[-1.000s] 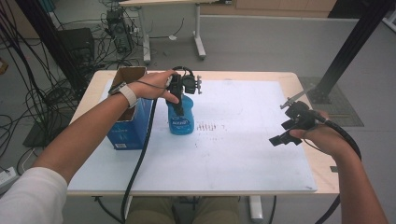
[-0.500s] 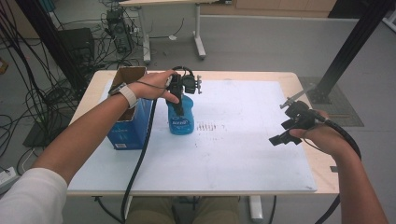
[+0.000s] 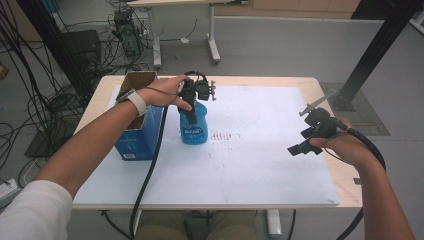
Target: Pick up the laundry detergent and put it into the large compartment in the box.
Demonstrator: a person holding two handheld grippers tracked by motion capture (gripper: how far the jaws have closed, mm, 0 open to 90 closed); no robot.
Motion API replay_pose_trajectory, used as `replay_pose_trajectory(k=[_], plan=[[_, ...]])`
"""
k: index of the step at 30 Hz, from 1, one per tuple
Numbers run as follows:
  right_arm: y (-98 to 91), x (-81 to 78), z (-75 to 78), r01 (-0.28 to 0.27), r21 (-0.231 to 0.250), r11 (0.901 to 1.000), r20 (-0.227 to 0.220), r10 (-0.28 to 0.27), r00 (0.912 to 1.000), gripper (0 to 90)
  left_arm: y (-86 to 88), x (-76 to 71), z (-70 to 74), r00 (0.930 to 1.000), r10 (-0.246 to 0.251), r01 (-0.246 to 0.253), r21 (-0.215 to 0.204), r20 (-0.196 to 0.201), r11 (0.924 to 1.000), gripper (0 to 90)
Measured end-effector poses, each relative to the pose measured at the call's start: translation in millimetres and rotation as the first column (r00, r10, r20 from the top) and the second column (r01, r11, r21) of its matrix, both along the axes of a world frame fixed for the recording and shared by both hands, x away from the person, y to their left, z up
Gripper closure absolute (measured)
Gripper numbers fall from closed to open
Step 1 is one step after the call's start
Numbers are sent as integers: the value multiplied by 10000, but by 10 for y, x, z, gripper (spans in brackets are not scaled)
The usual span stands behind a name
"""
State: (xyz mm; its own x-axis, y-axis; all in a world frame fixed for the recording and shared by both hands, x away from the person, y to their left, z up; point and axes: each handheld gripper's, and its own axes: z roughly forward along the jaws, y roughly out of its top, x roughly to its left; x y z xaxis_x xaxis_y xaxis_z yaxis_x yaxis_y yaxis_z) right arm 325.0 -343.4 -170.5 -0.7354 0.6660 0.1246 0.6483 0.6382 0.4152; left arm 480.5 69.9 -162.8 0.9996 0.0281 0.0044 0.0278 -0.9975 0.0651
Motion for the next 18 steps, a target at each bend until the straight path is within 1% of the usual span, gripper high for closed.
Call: replay_pose_trajectory(k=[18], plan=[[17,15,6,-34,-46,10000,13,34,10000,120,0,4,-1,10000,23,-23,2,-10,10000,380]])
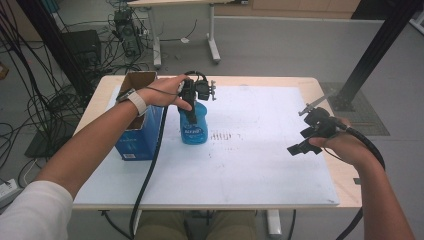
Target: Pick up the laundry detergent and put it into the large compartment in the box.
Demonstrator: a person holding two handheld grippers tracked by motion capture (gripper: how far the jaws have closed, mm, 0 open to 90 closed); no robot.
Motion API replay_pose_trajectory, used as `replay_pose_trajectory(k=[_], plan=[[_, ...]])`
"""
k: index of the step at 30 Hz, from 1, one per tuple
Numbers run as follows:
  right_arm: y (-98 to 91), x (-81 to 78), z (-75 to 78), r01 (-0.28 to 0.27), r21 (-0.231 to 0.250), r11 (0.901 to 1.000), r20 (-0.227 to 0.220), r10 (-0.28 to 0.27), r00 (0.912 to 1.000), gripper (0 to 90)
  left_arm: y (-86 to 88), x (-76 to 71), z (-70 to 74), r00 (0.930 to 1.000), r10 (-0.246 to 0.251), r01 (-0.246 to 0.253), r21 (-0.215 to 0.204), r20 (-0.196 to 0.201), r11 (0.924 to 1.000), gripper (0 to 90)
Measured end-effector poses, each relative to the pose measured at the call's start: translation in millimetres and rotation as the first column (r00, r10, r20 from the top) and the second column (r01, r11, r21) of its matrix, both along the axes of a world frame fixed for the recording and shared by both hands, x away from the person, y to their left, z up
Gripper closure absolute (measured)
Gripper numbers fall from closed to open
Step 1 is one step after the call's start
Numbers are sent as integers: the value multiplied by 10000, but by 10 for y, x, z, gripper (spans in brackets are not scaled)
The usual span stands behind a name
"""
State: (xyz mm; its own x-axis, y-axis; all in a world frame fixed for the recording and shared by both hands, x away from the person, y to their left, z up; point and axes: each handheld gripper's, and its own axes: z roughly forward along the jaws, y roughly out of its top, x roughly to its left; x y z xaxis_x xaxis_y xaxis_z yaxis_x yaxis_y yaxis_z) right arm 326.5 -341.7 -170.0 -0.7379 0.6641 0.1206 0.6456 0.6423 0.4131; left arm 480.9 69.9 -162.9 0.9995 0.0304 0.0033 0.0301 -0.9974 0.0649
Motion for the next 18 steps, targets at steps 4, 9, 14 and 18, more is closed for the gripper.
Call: replay_pose_trajectory(k=[4,9,14,18], plan=[[3,9,-6,18,9,10000,-50,-18,10000,120,-4,1,2,10000,6,-6,23,-7,10000,380],[6,15,-13,23,25,10000,-53,-22,10000,120,-4,1,2,10000,-5,5,28,-2,10000,380],[7,18,-13,5,44,10000,-50,-5,10000,120,-2,4,1,10000,18,-18,14,-2,10000,380],[6,16,-14,14,30,10000,-47,-14,10000,120,-2,3,1,10000,16,-16,14,0,10000,380]])
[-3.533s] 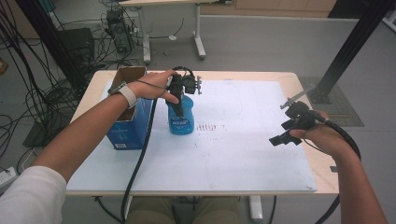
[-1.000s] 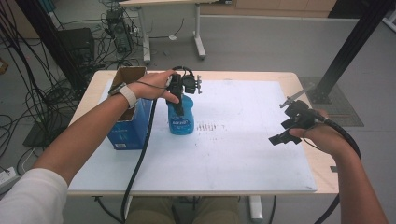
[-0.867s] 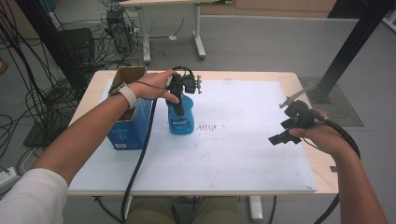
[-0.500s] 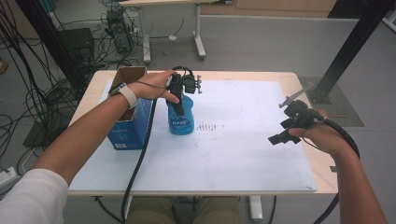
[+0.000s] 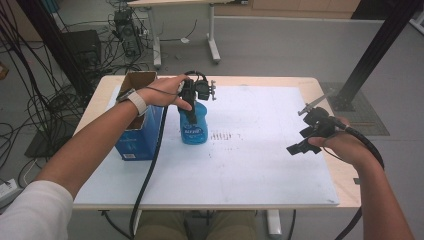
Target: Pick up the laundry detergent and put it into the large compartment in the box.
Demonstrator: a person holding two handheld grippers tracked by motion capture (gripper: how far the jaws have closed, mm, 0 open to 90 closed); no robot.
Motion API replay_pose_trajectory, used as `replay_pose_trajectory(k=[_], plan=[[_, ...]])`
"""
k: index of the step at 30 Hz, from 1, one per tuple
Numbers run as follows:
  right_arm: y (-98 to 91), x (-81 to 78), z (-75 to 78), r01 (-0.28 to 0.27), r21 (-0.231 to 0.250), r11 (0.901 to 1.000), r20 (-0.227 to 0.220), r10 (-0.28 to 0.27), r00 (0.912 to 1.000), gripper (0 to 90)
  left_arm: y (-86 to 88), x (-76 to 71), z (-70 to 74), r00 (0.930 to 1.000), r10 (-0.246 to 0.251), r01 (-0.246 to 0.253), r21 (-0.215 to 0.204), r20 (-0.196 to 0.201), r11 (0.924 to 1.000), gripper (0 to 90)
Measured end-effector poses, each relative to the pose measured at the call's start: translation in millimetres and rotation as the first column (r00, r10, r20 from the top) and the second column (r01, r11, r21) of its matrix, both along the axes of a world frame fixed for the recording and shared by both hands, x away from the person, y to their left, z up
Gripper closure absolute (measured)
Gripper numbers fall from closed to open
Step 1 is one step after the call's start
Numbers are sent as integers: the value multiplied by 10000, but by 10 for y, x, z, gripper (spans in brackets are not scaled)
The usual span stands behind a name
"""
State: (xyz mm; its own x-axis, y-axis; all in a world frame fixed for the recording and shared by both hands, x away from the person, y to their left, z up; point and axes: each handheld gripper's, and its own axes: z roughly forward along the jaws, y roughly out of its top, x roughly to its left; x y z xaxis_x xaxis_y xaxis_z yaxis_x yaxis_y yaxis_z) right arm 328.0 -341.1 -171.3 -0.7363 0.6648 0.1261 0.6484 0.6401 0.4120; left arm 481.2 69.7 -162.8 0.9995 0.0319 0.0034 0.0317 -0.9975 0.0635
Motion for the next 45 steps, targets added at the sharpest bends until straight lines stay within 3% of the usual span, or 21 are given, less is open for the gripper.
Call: replay_pose_trajectory(k=[45], plan=[[13,20,0,-34,-29,10000,1,34,10000,120,4,6,-1,10000,59,-59,-21,-32,10000,380]])
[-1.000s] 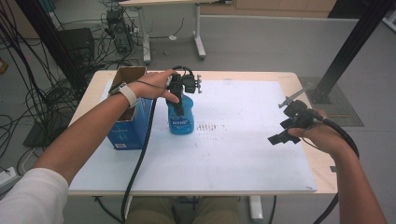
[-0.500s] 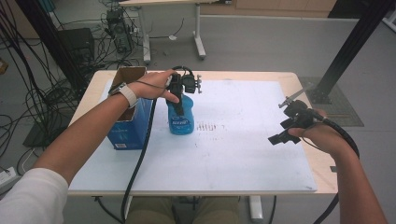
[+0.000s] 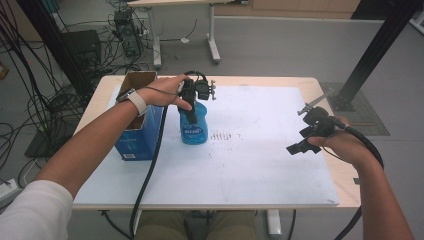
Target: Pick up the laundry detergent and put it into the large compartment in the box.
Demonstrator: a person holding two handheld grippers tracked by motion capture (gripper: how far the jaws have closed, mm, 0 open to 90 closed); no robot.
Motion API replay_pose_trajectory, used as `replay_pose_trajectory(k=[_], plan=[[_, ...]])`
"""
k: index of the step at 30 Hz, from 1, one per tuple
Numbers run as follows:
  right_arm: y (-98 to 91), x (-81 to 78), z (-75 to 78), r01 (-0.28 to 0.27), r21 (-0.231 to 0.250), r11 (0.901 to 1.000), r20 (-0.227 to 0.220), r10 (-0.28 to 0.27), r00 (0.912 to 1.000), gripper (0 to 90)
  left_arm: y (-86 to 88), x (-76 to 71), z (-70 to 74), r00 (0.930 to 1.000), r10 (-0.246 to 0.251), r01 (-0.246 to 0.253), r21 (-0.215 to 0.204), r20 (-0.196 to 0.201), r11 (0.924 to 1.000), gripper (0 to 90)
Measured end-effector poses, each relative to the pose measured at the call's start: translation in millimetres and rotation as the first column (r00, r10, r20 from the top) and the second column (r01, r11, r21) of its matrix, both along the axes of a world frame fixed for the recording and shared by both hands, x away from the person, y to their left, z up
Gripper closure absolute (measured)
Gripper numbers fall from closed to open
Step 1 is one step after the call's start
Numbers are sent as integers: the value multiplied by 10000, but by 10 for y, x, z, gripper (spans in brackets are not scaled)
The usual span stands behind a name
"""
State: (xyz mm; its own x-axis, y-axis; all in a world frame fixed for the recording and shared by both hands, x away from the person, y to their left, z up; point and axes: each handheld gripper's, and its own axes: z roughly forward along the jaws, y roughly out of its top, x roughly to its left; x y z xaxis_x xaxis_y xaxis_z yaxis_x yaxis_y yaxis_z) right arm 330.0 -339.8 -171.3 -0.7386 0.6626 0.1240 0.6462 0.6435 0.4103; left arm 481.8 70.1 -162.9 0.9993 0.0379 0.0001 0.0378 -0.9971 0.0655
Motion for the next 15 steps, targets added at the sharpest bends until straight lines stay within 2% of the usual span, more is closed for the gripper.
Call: replay_pose_trajectory(k=[15], plan=[[-15,-21,9,16,-6,10000,52,-16,10000,120,-3,2,0,10000,27,-27,15,-9,10000,380]])
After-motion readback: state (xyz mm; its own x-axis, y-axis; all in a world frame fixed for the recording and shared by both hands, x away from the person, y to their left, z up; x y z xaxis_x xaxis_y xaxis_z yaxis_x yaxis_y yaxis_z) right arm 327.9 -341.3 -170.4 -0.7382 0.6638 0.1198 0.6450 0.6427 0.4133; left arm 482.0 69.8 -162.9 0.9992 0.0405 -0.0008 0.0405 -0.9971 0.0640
